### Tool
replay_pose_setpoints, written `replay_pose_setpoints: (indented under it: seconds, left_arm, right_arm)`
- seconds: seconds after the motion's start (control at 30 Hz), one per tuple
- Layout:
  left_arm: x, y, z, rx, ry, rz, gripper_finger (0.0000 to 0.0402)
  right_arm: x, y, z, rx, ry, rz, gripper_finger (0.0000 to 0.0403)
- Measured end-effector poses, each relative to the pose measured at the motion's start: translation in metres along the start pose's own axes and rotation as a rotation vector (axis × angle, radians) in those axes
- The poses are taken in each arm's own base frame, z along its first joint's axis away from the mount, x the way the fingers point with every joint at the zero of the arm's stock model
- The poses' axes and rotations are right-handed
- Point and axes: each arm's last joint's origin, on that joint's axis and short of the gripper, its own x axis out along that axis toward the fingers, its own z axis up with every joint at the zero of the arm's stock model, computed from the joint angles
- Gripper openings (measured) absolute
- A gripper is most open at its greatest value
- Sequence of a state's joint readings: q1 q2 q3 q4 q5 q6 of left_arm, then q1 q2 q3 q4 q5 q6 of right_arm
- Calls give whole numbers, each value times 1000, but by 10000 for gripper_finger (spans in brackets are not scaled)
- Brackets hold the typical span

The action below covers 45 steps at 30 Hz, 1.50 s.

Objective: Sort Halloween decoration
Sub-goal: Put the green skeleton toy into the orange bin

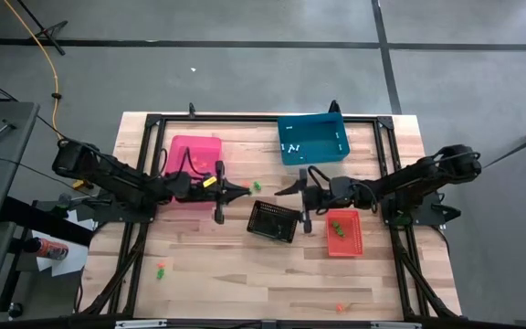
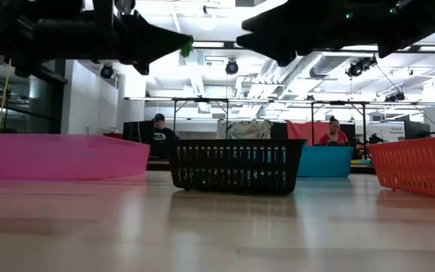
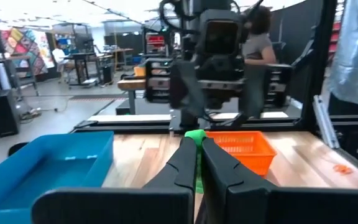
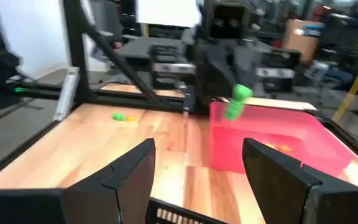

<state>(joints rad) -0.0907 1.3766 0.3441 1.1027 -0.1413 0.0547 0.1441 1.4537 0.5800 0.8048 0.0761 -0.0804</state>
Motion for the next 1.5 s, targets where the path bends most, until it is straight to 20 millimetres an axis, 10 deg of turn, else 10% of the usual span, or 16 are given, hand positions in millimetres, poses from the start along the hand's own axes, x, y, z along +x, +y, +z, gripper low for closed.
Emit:
replay_pose_setpoints:
  seconds: [0.5,1.07,1.5]
  left_arm:
    - [39,-17,-7,-8,52,-64,0]
    - [218,-54,-37,157,26,-230,0]
    - [277,-57,-86,198,56,-215,1]
  right_arm:
    - [-17,17,25,3,-64,-109,236]
    - [-70,31,86,-3,-322,-39,236]
    - [-71,34,82,-17,-274,-20,236]
